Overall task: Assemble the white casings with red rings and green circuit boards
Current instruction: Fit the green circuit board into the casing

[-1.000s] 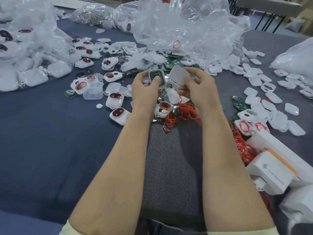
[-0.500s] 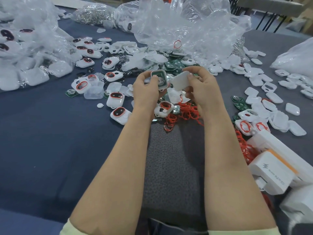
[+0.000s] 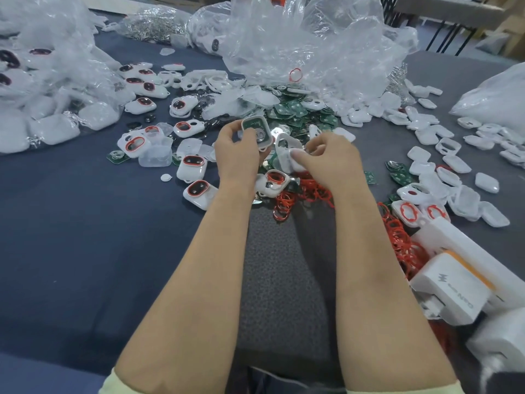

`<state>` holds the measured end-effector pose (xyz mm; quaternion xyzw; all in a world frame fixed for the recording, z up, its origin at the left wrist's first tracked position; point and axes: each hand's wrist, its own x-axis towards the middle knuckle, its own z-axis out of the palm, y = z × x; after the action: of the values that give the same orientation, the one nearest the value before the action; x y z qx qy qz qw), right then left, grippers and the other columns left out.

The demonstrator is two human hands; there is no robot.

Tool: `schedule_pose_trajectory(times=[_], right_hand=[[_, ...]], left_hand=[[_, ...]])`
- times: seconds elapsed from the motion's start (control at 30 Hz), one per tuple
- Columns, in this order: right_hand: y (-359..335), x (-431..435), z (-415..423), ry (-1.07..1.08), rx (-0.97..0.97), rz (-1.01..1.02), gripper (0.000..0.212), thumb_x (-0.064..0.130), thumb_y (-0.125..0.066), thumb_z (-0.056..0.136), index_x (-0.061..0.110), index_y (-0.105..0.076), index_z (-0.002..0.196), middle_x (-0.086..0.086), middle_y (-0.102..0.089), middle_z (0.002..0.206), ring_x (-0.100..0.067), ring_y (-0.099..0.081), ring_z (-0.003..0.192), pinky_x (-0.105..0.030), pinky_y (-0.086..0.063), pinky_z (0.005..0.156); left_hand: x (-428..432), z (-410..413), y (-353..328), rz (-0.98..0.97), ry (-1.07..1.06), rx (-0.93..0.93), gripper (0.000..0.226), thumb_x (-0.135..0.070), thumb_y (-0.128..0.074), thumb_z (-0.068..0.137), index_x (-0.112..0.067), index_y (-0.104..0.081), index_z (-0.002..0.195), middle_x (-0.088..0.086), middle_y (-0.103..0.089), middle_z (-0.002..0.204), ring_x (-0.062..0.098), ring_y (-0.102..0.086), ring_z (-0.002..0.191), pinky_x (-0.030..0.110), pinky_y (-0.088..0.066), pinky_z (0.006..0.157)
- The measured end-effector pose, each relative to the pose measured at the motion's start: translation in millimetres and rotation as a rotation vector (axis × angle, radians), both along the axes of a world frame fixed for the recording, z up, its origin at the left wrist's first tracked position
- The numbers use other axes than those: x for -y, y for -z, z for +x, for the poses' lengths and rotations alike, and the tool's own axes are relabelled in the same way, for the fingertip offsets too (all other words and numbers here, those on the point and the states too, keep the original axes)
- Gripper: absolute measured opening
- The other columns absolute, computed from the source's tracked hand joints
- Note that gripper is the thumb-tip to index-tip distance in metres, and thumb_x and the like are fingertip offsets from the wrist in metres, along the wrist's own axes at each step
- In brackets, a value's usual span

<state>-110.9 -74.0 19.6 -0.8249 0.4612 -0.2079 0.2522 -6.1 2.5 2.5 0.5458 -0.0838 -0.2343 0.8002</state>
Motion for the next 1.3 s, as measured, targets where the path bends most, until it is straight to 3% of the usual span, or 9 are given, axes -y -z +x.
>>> schedule_pose_trajectory(times=[0.2,0.27,0.43,0.53,0.67,1.0,1.07,1.13,1.3], right_hand=[[3.8,-3.3,10.0,0.034,-0.164,-0.027,0.044,0.041,-0.065,0.081,0.018,-0.056,0.117,-0.005,-0.060,0.120,-0.030,-0.050,0.118,-0.043,-0.036,0.097],[3.6,-2.5,10.3,0.061,-0.060,-0.024,0.045,0.038,-0.064,0.082,0.015,-0.053,0.119,-0.006,-0.059,0.119,-0.029,-0.051,0.116,-0.042,-0.037,0.097],[-3.5,-12.7,13.6,0.009,0.504,-0.233,0.042,0.016,-0.070,0.081,0.003,-0.053,0.116,-0.009,-0.055,0.108,-0.022,-0.053,0.098,-0.029,-0.045,0.085],[-1.3,-23.7,22.4,-0.060,0.569,-0.322,0.040,0.011,-0.072,0.080,-0.002,-0.054,0.113,-0.014,-0.055,0.108,-0.021,-0.053,0.094,-0.020,-0.040,0.081],[3.8,-31.3,28.9,-0.094,0.550,-0.351,0.034,0.013,-0.073,0.080,-0.002,-0.060,0.107,-0.014,-0.058,0.107,-0.020,-0.054,0.093,-0.015,-0.036,0.080],[7.6,-40.4,32.3,-0.105,0.615,-0.331,0.055,0.022,-0.076,0.079,0.001,-0.049,0.122,-0.007,-0.064,0.098,-0.023,-0.060,0.090,-0.033,-0.047,0.082],[9.7,-40.6,34.1,-0.103,0.618,-0.323,0.056,0.023,-0.077,0.078,0.001,-0.050,0.122,-0.007,-0.065,0.098,-0.023,-0.061,0.090,-0.034,-0.047,0.082],[12.6,-39.9,35.9,-0.106,0.607,-0.316,0.055,0.024,-0.077,0.078,0.001,-0.050,0.121,-0.008,-0.065,0.099,-0.024,-0.060,0.092,-0.035,-0.046,0.083],[18.7,-38.6,38.7,-0.092,0.585,-0.313,0.051,0.025,-0.075,0.079,0.003,-0.053,0.119,-0.009,-0.065,0.102,-0.024,-0.060,0.095,-0.025,-0.038,0.079]], left_hand=[[-0.6,-1.3,1.8,0.055,0.010,0.042,0.017,-0.010,-0.055,0.089,-0.015,-0.057,0.105,0.011,-0.062,0.117,0.032,-0.065,0.104,0.048,-0.053,0.092],[-0.7,-0.9,1.9,0.050,0.010,0.043,0.016,-0.009,-0.054,0.090,-0.014,-0.057,0.105,0.011,-0.061,0.118,0.031,-0.065,0.104,0.048,-0.054,0.091],[2.7,-0.3,1.3,0.010,0.013,0.003,0.015,-0.011,-0.046,0.097,-0.012,-0.053,0.110,0.013,-0.061,0.117,0.027,-0.064,0.102,0.043,-0.055,0.088],[3.8,-1.6,-0.2,-0.068,0.017,-0.052,0.012,-0.010,-0.039,0.100,-0.014,-0.051,0.103,0.011,-0.061,0.104,0.020,-0.063,0.088,0.031,-0.056,0.069],[3.7,-2.9,-0.6,-0.098,0.022,-0.094,0.018,-0.009,-0.038,0.101,-0.009,-0.049,0.115,0.012,-0.059,0.107,0.017,-0.061,0.085,0.026,-0.055,0.065],[4.8,-5.0,-3.4,-0.057,0.039,-0.098,0.027,-0.027,-0.035,0.103,-0.011,-0.052,0.116,0.012,-0.061,0.112,0.021,-0.060,0.092,0.025,-0.050,0.062],[6.4,-3.7,-3.1,-0.045,0.036,-0.107,0.036,-0.029,-0.034,0.103,-0.007,-0.051,0.127,0.016,-0.059,0.125,0.025,-0.060,0.102,0.029,-0.053,0.067],[7.6,-3.8,-3.2,-0.033,0.036,-0.120,0.040,-0.029,-0.035,0.103,-0.007,-0.048,0.133,0.017,-0.057,0.131,0.029,-0.059,0.114,0.040,-0.055,0.086],[9.4,-7.7,-6.6,-0.040,0.003,-0.127,0.034,-0.021,-0.035,0.101,-0.003,-0.053,0.124,0.021,-0.060,0.124,0.037,-0.057,0.118,0.052,-0.046,0.102]])
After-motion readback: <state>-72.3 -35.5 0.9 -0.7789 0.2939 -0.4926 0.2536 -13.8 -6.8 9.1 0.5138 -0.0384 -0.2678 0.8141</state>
